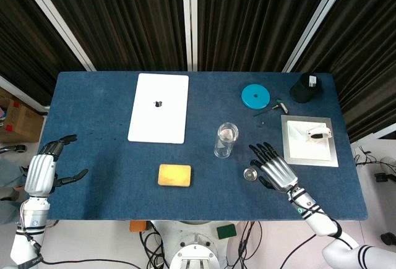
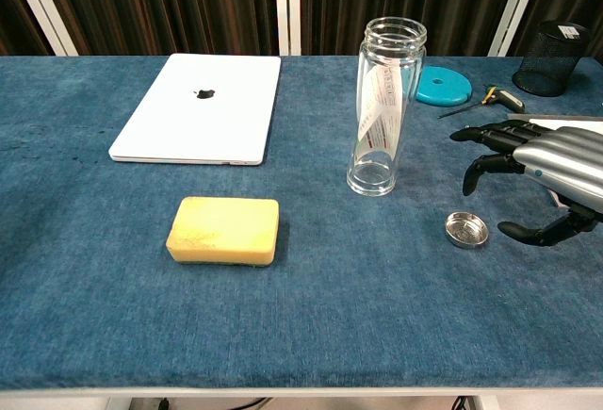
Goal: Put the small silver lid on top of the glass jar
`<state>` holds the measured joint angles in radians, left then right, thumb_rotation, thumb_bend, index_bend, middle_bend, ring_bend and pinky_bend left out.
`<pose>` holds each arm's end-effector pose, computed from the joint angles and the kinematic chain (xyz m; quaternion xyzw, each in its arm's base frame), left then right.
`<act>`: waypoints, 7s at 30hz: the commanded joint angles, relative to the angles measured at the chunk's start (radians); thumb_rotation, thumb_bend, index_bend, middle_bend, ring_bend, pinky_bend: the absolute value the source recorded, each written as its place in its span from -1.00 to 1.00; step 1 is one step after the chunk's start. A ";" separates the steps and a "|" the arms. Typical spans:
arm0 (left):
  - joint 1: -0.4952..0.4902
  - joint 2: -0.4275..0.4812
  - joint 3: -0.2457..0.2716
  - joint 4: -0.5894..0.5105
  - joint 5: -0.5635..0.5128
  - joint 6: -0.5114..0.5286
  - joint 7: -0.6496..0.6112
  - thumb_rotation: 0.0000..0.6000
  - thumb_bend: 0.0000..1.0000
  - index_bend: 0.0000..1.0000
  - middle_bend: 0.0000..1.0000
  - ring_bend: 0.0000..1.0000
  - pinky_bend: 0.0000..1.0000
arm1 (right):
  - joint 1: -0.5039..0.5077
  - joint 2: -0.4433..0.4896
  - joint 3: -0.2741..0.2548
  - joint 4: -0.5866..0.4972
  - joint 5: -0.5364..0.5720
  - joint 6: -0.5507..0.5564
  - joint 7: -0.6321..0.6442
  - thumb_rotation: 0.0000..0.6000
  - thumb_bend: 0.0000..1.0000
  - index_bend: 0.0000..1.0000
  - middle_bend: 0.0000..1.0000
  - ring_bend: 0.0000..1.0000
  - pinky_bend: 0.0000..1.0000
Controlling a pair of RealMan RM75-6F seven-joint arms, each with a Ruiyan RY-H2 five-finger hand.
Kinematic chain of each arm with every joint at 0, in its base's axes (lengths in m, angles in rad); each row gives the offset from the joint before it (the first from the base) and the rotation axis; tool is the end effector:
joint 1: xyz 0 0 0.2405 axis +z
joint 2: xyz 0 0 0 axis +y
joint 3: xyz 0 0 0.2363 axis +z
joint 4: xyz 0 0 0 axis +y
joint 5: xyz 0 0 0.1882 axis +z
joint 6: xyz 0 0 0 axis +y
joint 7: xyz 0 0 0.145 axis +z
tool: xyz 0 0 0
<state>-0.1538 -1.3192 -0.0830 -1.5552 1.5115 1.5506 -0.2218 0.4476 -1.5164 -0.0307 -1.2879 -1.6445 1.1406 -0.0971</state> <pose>-0.2566 0.2017 0.1295 -0.5157 -0.4425 -0.5368 0.5000 -0.2252 -0.2456 0.0116 0.7924 -0.3061 0.3522 0.3928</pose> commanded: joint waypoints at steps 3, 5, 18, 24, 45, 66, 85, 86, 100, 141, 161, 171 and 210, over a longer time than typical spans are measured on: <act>0.003 0.002 -0.004 -0.001 0.000 0.003 -0.015 1.00 -0.94 -0.57 -0.44 -0.45 -0.49 | 0.001 -0.033 -0.004 0.045 -0.012 0.022 0.040 1.00 -0.32 -0.21 -0.98 -1.00 -1.00; 0.004 0.003 -0.004 0.001 0.002 0.003 -0.015 1.00 -0.94 -0.57 -0.44 -0.45 -0.49 | 0.000 -0.047 -0.007 0.070 -0.023 0.038 0.058 1.00 -0.32 -0.16 -0.97 -1.00 -1.00; 0.003 0.001 -0.007 0.005 -0.003 -0.013 -0.035 1.00 -0.94 -0.56 -0.44 -0.45 -0.49 | 0.009 -0.100 -0.020 0.148 -0.039 0.053 0.105 1.00 -0.32 -0.02 -0.94 -1.00 -1.00; 0.000 -0.004 -0.007 0.016 -0.004 -0.024 -0.047 1.00 -0.94 -0.56 -0.44 -0.45 -0.49 | 0.010 -0.111 -0.023 0.162 -0.041 0.060 0.113 1.00 -0.32 0.03 -0.94 -1.00 -1.00; 0.003 -0.008 -0.009 0.030 -0.003 -0.025 -0.058 1.00 -0.94 -0.56 -0.44 -0.45 -0.49 | 0.011 -0.127 -0.027 0.173 -0.037 0.073 0.117 1.00 -0.31 0.18 -0.90 -1.00 -1.00; 0.003 -0.006 -0.010 0.029 0.000 -0.027 -0.059 1.00 -0.94 -0.56 -0.44 -0.45 -0.49 | 0.015 -0.121 -0.029 0.167 -0.029 0.068 0.118 1.00 -0.17 0.20 -0.89 -1.00 -1.00; 0.008 -0.006 -0.008 0.031 0.000 -0.024 -0.060 1.00 -0.94 -0.56 -0.44 -0.45 -0.49 | -0.008 -0.074 0.001 0.135 -0.030 0.165 0.136 1.00 -0.13 0.24 -0.89 -1.00 -1.00; 0.008 -0.006 -0.008 0.031 0.001 -0.024 -0.059 1.00 -0.94 -0.56 -0.44 -0.45 -0.49 | -0.008 -0.065 0.006 0.127 -0.031 0.176 0.136 1.00 -0.13 0.24 -0.89 -1.00 -1.00; 0.012 -0.009 -0.005 0.042 -0.004 -0.028 -0.072 1.00 -0.94 -0.56 -0.44 -0.45 -0.49 | 0.075 0.158 0.164 -0.133 -0.046 0.247 0.067 1.00 -0.13 0.29 -0.89 -1.00 -1.00; 0.012 -0.022 -0.007 0.090 -0.032 -0.064 -0.116 1.00 -0.94 -0.57 -0.46 -0.45 -0.49 | 0.355 0.238 0.246 -0.278 0.081 -0.119 -0.063 1.00 -0.13 0.36 -0.88 -1.00 -1.00; 0.010 -0.025 -0.010 0.100 -0.040 -0.076 -0.121 1.00 -0.94 -0.57 -0.46 -0.45 -0.49 | 0.415 0.309 0.252 -0.348 0.175 -0.236 -0.102 1.00 -0.12 0.36 -0.87 -1.00 -1.00; 0.008 -0.031 -0.006 0.103 -0.037 -0.082 -0.122 1.00 -0.94 -0.57 -0.46 -0.45 -0.49 | 0.439 0.319 0.252 -0.367 0.224 -0.273 -0.143 1.00 -0.13 0.36 -0.86 -1.00 -1.00; 0.000 -0.030 -0.001 0.103 -0.037 -0.099 -0.114 1.00 -0.93 -0.57 -0.46 -0.45 -0.49 | 0.466 0.304 0.225 -0.347 0.263 -0.289 -0.136 1.00 -0.22 -0.08 -0.87 -1.00 -1.00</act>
<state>-0.1534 -1.3494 -0.0843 -1.4521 1.4749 1.4519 -0.3359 0.9136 -1.2123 0.1953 -1.6354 -1.3799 0.8502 -0.2347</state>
